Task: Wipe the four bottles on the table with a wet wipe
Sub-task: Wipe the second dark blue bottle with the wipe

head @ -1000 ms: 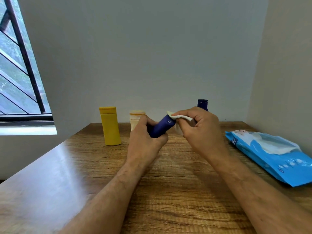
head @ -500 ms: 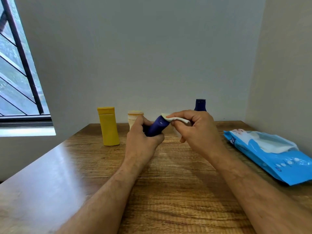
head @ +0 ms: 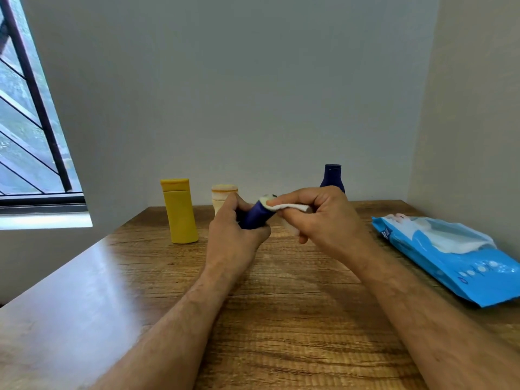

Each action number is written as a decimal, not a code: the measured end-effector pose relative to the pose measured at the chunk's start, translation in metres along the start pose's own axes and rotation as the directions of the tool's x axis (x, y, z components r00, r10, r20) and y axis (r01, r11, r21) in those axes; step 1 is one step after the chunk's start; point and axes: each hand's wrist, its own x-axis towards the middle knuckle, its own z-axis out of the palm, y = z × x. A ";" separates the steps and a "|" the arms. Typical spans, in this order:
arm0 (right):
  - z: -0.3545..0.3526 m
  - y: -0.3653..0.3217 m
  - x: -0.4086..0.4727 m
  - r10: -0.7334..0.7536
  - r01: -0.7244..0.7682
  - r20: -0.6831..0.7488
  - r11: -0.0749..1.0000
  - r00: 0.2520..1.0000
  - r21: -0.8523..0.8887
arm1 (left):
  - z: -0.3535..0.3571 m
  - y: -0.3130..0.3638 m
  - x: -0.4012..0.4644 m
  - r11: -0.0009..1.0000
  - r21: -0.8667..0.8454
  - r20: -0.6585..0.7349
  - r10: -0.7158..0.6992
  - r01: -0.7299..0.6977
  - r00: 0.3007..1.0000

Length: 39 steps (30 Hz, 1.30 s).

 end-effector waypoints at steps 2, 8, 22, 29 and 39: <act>0.001 -0.003 -0.002 0.001 -0.003 0.083 1.000 0.997 0.027 | -0.001 -0.001 0.000 1.000 0.012 0.006 0.013 -0.013 1.000; 0.001 -0.002 0.001 0.059 -0.057 -0.054 0.998 0.997 0.030 | 0.000 -0.003 0.002 1.000 -0.004 0.007 0.009 -0.009 1.000; 0.001 -0.003 0.000 -0.121 0.128 -0.117 0.990 0.986 0.056 | 0.003 -0.002 0.005 0.989 -0.148 -0.009 -0.027 0.026 1.000; 0.003 -0.003 0.000 -0.073 0.071 -0.101 0.997 0.992 -0.019 | 0.003 -0.006 0.005 0.995 -0.100 0.027 0.014 -0.011 1.000; 0.002 0.001 0.002 -0.062 0.058 -0.108 0.998 0.992 -0.038 | 0.001 -0.003 0.005 0.974 -0.225 0.092 -0.013 0.033 0.996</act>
